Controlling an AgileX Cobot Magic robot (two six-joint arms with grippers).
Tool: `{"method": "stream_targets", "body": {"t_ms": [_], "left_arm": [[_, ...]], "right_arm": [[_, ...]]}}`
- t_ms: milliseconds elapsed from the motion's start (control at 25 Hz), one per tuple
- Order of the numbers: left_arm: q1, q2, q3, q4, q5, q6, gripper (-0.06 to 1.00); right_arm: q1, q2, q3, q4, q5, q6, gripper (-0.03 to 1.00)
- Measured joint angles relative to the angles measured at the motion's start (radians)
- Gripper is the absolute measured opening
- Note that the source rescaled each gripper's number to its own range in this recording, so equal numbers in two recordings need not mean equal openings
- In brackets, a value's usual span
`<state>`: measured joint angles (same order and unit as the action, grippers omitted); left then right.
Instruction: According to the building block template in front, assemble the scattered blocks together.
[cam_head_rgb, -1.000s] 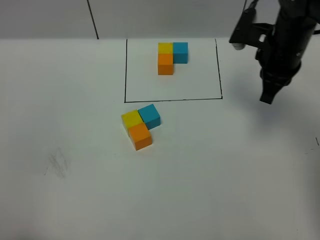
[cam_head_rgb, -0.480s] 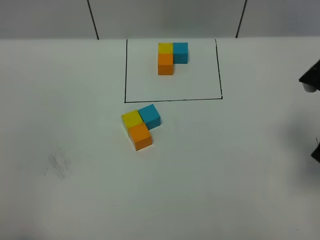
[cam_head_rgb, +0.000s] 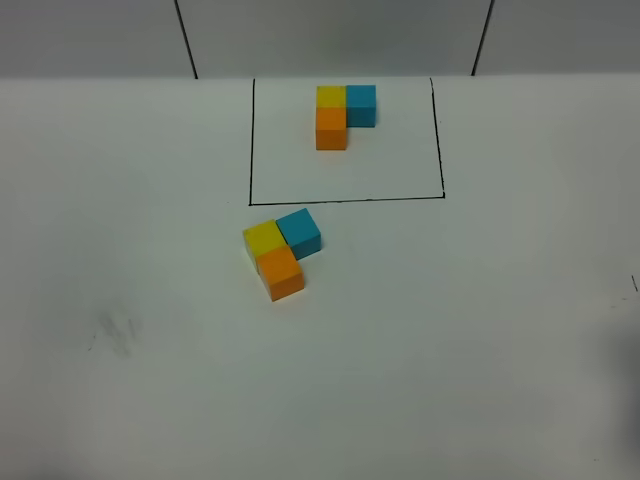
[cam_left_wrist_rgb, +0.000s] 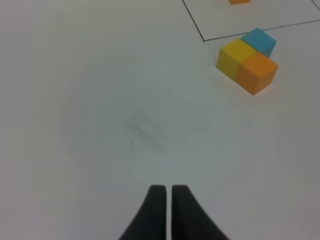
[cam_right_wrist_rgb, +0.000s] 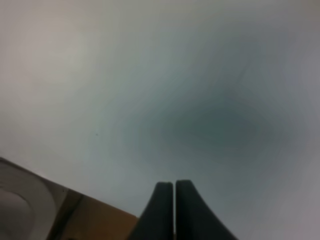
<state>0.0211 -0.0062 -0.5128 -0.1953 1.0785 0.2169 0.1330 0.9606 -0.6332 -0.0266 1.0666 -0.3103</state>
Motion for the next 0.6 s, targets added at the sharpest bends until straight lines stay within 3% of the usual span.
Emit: {"method": "stream_targets", "body": {"t_ms": [280,600], "left_arm": [[0.0,0.0,0.0,0.0,0.0,0.0,0.01],[0.0,0.0,0.0,0.0,0.0,0.0,0.01]], "right_arm": [[0.0,-0.172,0.113,0.058,0.025,0.005,0.01],[0.0,-0.263,0.124,0.074,0.014,0.032,0.01]]}}
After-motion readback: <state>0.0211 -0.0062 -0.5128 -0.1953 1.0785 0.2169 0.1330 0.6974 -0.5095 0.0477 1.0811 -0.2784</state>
